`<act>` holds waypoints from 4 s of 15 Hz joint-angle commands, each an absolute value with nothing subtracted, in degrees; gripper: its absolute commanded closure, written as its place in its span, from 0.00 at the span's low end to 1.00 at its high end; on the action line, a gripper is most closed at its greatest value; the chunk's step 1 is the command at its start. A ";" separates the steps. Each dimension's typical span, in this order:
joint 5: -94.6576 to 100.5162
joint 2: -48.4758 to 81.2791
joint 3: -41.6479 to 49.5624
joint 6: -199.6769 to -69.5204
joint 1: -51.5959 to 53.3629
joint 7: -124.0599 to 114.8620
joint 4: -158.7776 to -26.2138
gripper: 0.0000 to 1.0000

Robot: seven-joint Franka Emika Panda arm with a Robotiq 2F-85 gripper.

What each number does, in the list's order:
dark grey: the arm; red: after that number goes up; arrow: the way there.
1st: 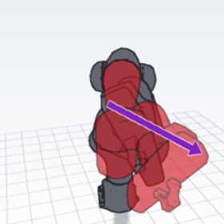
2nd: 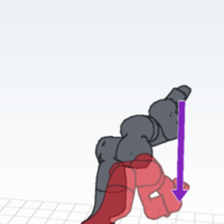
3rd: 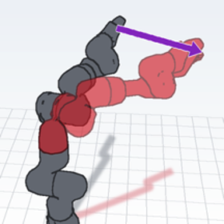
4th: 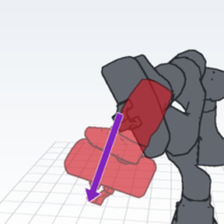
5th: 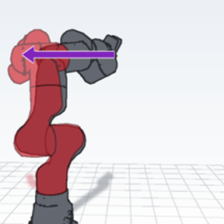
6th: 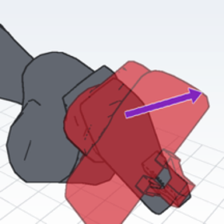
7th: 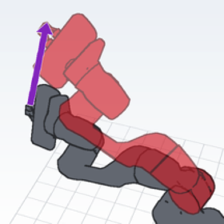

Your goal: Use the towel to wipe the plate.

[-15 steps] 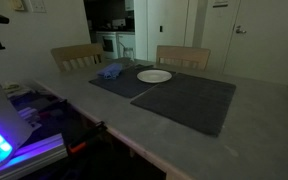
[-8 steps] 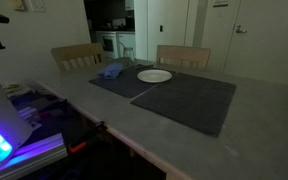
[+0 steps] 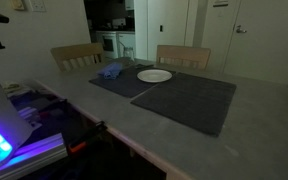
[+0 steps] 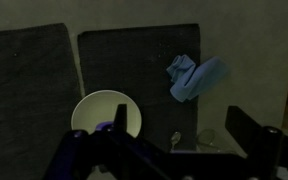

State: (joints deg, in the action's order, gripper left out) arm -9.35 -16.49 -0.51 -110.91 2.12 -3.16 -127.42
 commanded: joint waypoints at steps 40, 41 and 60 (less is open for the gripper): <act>-10.24 26.18 -6.14 -144.07 11.10 -21.66 -120.24 0.00; -10.32 26.39 -6.16 -144.06 11.13 -21.57 -120.24 0.00; -14.44 29.04 -3.87 -148.55 14.01 -39.31 -121.32 0.00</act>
State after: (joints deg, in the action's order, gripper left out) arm -11.45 27.93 -2.06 -147.50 15.75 -39.80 -121.23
